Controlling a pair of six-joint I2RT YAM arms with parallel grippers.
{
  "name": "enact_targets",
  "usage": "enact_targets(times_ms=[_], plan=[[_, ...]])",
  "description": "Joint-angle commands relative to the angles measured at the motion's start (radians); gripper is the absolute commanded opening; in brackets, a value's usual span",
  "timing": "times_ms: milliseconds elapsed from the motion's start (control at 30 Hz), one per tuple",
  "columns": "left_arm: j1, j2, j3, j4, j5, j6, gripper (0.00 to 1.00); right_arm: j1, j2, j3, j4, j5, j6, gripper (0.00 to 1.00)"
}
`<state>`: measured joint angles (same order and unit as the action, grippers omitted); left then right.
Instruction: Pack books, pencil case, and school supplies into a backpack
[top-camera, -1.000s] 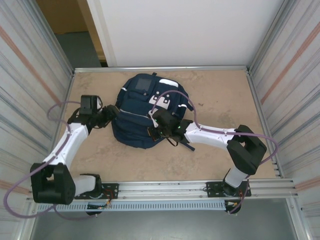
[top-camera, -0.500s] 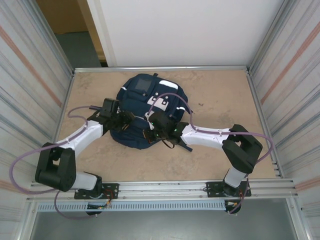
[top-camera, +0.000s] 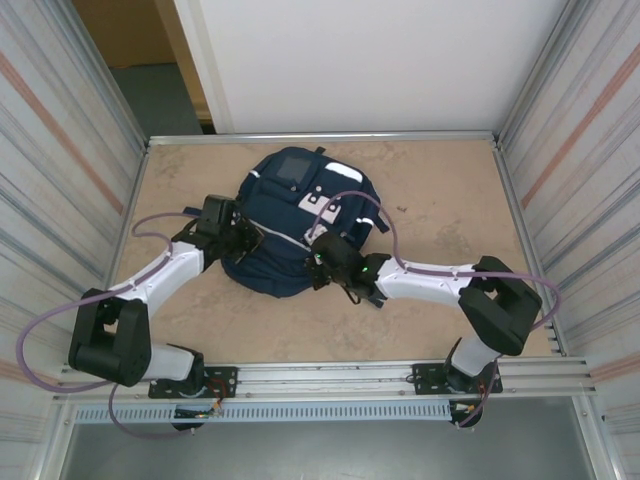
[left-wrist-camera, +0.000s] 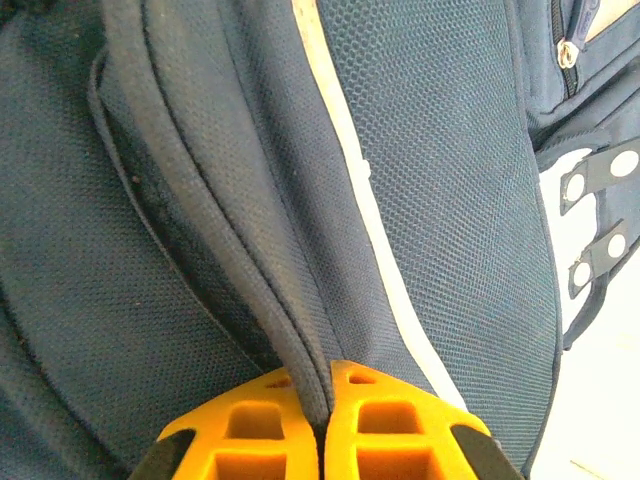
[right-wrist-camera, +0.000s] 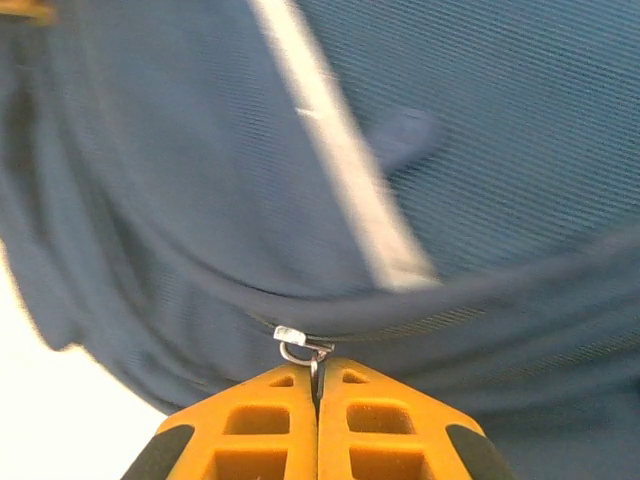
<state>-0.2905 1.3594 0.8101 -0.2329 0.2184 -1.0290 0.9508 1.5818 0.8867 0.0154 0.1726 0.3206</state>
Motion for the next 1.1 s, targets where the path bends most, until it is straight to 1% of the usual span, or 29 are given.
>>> enact_targets(times_ms=[0,67,100,233,267,333,400,467,533,567,633,700,800,933,967,1067], plan=[[0.017,-0.004,0.03,0.038,0.058,0.093,0.0,-0.08,-0.039,-0.063,0.009,0.051,-0.032,0.0],[0.017,0.04,0.068,0.015,0.125,0.15,0.0,-0.115,-0.035,-0.073,0.021,0.054,-0.039,0.0],[0.017,0.069,0.09,0.004,0.165,0.184,0.0,-0.125,-0.028,-0.08,0.043,0.076,-0.052,0.0],[0.011,0.182,0.164,-0.055,0.267,0.315,0.0,-0.119,0.026,-0.085,0.16,0.149,-0.132,0.0],[0.015,0.205,0.189,-0.094,0.263,0.349,0.0,-0.117,0.024,-0.086,0.184,0.15,-0.143,0.0],[0.025,0.238,0.251,-0.206,0.175,0.419,0.0,-0.1,0.0,-0.109,0.261,0.116,-0.18,0.0],[0.05,0.253,0.294,-0.262,0.14,0.471,0.0,-0.078,-0.004,-0.118,0.294,0.093,-0.217,0.0],[0.092,0.249,0.304,-0.272,0.156,0.483,0.0,-0.065,0.026,-0.089,0.259,0.129,-0.239,0.0],[0.142,0.231,0.285,-0.249,0.204,0.477,0.0,-0.076,0.053,-0.063,0.212,0.179,-0.231,0.0],[0.159,0.225,0.274,-0.239,0.223,0.483,0.0,-0.088,0.053,-0.067,0.211,0.168,-0.221,0.0],[0.178,0.228,0.265,-0.254,0.225,0.532,0.0,-0.131,0.051,-0.089,0.244,0.06,-0.227,0.0],[0.185,0.243,0.28,-0.314,0.192,0.563,0.0,-0.135,0.064,-0.082,0.262,0.045,-0.247,0.0],[0.185,0.25,0.274,-0.311,0.219,0.57,0.0,-0.153,0.097,-0.047,0.246,0.037,-0.236,0.0],[0.19,0.244,0.271,-0.303,0.231,0.577,0.0,-0.216,0.101,-0.037,0.226,-0.123,-0.195,0.08],[0.191,0.244,0.271,-0.295,0.241,0.569,0.01,-0.225,0.087,-0.037,0.212,-0.145,-0.188,0.09],[0.185,0.244,0.263,-0.243,0.307,0.507,0.15,-0.228,0.015,-0.054,0.175,-0.153,-0.182,0.16]])
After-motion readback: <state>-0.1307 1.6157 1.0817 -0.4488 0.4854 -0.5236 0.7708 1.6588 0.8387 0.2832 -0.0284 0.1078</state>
